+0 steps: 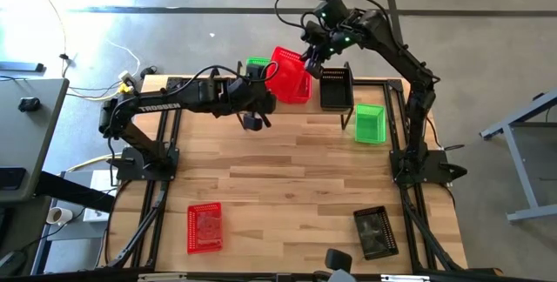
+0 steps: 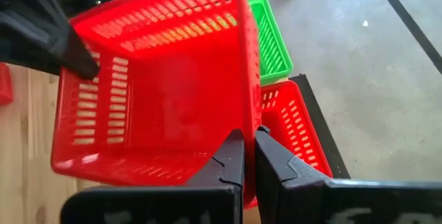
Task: Stack baskets on shelf by color
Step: Stack the top red bin on top of the red bin on the shelf
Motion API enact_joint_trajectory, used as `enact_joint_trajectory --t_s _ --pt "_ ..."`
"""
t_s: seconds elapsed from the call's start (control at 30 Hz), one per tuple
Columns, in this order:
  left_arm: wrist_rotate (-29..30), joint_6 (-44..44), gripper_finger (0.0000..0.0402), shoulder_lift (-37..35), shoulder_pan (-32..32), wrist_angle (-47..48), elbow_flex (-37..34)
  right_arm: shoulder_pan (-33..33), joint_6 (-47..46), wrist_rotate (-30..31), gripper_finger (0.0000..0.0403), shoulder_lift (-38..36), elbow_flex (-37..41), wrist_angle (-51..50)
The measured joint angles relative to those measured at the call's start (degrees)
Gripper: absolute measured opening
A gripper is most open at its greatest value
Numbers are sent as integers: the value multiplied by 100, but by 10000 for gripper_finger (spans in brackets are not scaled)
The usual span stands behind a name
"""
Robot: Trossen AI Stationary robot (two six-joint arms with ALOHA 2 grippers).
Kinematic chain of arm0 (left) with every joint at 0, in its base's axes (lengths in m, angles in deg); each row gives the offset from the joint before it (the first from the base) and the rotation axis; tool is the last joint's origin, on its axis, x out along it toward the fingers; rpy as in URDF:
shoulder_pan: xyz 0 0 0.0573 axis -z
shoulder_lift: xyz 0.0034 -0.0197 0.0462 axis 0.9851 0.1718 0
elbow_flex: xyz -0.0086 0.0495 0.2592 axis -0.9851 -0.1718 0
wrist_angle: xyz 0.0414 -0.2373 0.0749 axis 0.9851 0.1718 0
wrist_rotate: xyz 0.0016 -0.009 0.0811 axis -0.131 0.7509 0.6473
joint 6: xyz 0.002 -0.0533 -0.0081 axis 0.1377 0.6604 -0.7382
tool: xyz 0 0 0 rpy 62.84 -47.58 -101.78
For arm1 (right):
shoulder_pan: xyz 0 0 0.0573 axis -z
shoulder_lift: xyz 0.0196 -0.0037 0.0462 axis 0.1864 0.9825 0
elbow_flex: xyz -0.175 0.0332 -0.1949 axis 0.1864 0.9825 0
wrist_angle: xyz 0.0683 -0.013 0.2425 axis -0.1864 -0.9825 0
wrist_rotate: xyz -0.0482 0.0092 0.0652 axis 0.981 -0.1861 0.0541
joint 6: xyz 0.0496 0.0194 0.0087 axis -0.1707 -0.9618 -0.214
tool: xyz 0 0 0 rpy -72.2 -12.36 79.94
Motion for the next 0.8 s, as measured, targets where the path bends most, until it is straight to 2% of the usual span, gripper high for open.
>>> enact_joint_trajectory --t_s 0.07,0.27,0.63,0.8 --pt "-124 -19 9 1 -1 -2 0 0 4 -10 0 0 0 22" --pt "-184 -270 5 0 0 -32 0 -27 -114 225 14 0 0 170" --pt "-542 -231 2 0 -174 -112 0 7 -675 1145 148 -143 0 207" --pt "-959 139 1 -3 -290 -357 0 107 -1134 1314 178 -505 -2 423"
